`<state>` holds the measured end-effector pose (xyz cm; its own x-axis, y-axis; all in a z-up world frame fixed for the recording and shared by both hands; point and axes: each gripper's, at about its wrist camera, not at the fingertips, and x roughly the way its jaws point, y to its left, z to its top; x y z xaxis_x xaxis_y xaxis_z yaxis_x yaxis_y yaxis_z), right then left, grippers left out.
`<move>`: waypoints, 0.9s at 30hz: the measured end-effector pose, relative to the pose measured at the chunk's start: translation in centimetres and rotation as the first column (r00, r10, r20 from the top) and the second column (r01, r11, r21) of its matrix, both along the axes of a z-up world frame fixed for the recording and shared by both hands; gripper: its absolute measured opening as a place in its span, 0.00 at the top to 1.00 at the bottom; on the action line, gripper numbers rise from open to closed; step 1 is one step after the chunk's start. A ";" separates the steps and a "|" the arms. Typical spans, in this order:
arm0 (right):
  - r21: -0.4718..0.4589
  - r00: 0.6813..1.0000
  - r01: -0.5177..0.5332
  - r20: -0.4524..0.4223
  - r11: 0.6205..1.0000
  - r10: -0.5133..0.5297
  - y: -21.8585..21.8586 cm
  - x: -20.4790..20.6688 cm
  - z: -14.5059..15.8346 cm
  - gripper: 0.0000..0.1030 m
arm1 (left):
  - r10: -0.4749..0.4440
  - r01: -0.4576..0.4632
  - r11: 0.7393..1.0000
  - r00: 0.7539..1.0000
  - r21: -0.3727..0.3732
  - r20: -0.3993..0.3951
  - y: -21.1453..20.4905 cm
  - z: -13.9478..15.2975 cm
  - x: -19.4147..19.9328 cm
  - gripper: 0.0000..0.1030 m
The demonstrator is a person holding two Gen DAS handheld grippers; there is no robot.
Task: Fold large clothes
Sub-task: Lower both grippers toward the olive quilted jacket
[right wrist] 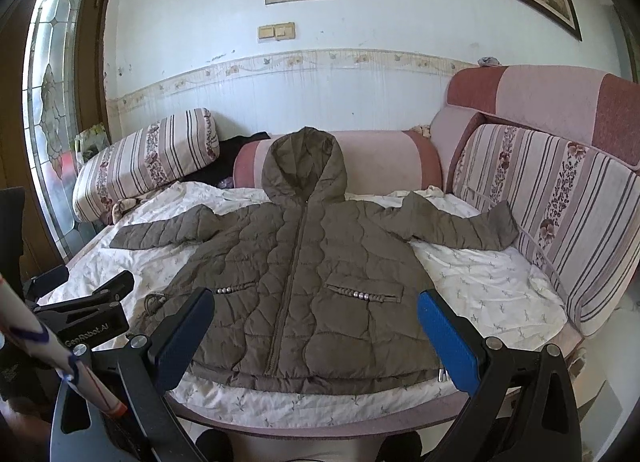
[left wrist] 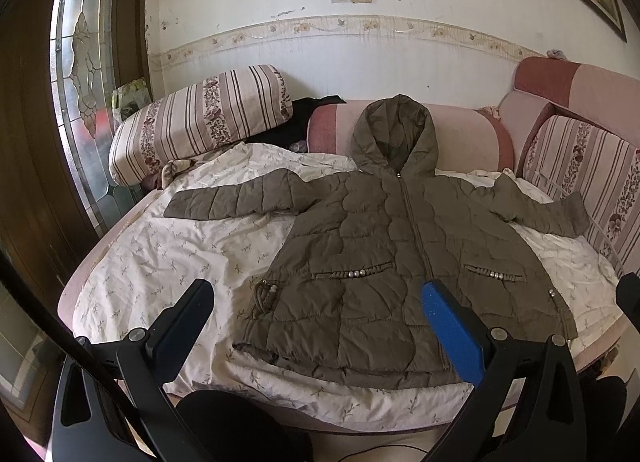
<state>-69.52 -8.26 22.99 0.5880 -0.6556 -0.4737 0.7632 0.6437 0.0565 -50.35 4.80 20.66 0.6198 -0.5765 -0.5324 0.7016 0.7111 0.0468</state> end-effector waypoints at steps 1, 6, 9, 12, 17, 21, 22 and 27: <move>0.003 1.000 0.003 -0.004 1.000 -0.003 -0.1 0.1 -0.1 0.00 | 0.000 0.000 1.000 1.000 0.001 -0.001 0.0 0.0 0.0 0.00; 0.025 0.999 0.017 -0.029 1.000 -0.017 -0.6 0.4 -0.5 0.00 | 0.004 -0.004 1.000 1.000 0.000 -0.011 0.0 -0.2 0.4 0.00; 0.035 0.999 0.021 -0.039 0.999 -0.020 -0.8 0.5 -0.9 0.00 | 0.001 -0.001 1.000 1.000 0.006 -0.015 -0.2 -0.4 0.5 0.00; 0.049 0.999 0.025 -0.047 0.998 -0.023 -1.2 0.7 -1.2 0.00 | -0.002 0.002 1.000 1.000 0.017 -0.019 -0.5 -0.7 0.6 0.00; 0.084 0.998 0.030 -0.063 0.996 -0.025 -2.3 1.1 -2.0 0.00 | 0.003 -0.002 0.999 1.000 0.035 -0.023 -1.0 -1.2 0.9 0.00; 0.112 0.997 0.035 -0.079 0.993 -0.027 -3.2 1.5 -2.7 0.00 | 0.005 -0.003 0.998 0.999 0.056 -0.033 -1.8 -1.7 1.4 0.00; 0.125 0.996 0.038 -0.085 0.991 -0.027 -3.7 1.7 -3.0 0.00 | 0.005 -0.003 0.998 0.999 0.062 -0.034 -2.0 -1.9 1.5 0.00; 0.162 0.993 0.069 -0.108 0.984 -0.052 -5.7 1.9 -4.3 0.00 | 0.000 0.004 0.996 0.999 0.089 -0.042 -3.4 -2.7 2.3 0.00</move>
